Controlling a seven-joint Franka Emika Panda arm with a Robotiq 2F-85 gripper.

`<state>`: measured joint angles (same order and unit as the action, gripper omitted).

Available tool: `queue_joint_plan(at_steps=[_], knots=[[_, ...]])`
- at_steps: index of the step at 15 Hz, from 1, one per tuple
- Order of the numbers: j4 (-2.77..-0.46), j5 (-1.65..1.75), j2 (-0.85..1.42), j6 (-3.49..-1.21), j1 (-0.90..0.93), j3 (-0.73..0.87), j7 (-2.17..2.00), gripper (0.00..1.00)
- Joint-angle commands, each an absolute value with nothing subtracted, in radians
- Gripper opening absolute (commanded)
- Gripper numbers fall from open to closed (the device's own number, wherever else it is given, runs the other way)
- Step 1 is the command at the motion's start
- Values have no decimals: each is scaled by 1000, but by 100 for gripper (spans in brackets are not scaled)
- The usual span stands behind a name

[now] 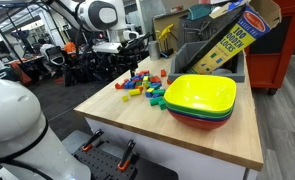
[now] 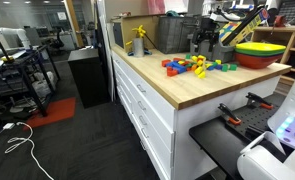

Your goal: Pick up a yellow block and move it forward

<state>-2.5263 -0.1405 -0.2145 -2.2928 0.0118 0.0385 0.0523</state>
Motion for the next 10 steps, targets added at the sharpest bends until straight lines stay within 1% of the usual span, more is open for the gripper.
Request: queue_joint_plan(at_steps=[1,10], knots=[[-2525,-126,-211,-2293,5,29,32,100],[-2495,-104,-206,-2322,16,-2,19,100]])
